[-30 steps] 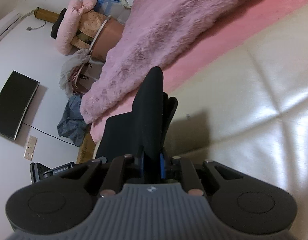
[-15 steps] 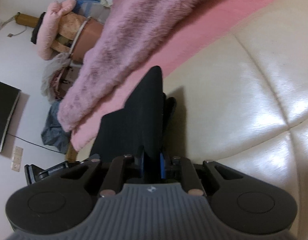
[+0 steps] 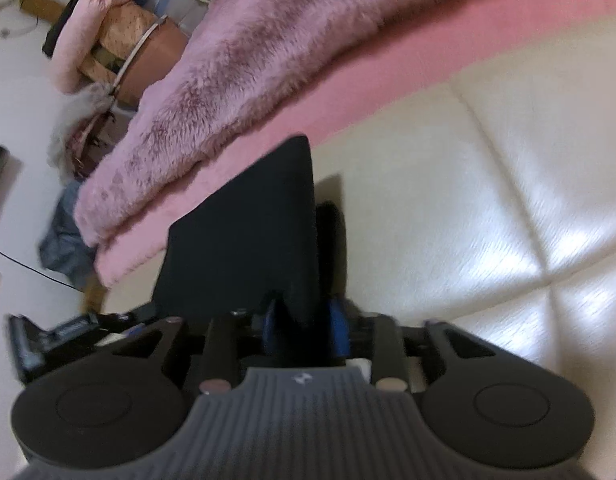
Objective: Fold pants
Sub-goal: 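Release the pants and raise both open tools away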
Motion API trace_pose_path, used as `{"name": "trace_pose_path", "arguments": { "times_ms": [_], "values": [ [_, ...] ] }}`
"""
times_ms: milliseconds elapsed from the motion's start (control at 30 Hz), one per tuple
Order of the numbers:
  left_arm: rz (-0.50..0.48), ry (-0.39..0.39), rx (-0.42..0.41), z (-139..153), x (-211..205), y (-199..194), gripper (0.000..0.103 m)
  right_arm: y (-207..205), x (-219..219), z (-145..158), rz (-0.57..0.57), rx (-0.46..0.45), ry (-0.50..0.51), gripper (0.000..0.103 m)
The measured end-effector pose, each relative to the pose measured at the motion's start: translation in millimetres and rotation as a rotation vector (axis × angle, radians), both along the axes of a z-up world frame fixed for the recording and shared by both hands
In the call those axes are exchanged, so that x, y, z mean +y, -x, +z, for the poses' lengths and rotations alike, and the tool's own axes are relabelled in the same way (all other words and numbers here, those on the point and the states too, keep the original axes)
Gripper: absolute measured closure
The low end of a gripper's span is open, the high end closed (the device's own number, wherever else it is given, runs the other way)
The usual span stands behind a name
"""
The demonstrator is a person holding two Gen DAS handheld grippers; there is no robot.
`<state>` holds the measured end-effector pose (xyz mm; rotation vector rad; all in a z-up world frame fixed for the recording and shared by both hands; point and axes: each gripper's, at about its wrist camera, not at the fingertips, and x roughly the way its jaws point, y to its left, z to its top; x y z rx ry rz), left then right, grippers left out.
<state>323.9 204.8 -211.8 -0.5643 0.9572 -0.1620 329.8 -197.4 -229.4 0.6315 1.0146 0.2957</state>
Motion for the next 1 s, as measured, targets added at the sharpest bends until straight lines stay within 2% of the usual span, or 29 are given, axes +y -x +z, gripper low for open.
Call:
{"name": "trace_pose_path", "arguments": {
  "times_ms": [67, 167, 300, 400, 533, 633, 767, 867, 1000],
  "values": [
    [0.017, -0.062, -0.05, 19.1, -2.3, 11.9, 0.053, 4.7, 2.6, 16.3, 0.007, -0.041, 0.074, 0.067],
    [0.051, -0.206, -0.143, 54.1, -15.3, 33.2, 0.048, 17.0, 9.5, 46.8, 0.04, -0.132, 0.171, 0.056],
    [0.033, -0.386, -0.275, 101.3, -42.3, 62.6, 0.042, 40.3, 24.7, 95.9, 0.083, -0.286, 0.287, 0.048],
    [0.015, -0.487, -0.393, 138.1, -60.8, 91.9, 0.029, 63.7, 34.9, 132.0, 0.105, -0.402, 0.337, 0.04],
    [0.033, -0.555, -0.518, 179.3, -81.7, 123.9, 0.014, 100.9, 47.3, 176.8, 0.093, -0.546, 0.407, 0.02],
    [0.045, -0.573, -0.576, 202.1, -93.5, 145.1, 0.009, 131.6, 50.5, 205.1, 0.072, -0.637, 0.434, 0.021],
    [0.064, -0.627, -0.657, 221.4, -111.8, 174.1, 0.0, 168.8, 52.1, 231.6, 0.039, -0.707, 0.474, 0.021],
    [0.108, -0.685, -0.732, 228.0, -128.0, 189.5, 0.0, 196.3, 53.7, 246.5, 0.03, -0.751, 0.509, 0.021],
    [0.11, -0.671, -0.743, 231.9, -136.7, 208.6, 0.0, 230.0, 56.4, 260.1, 0.033, -0.797, 0.551, 0.021]
  ]
}}
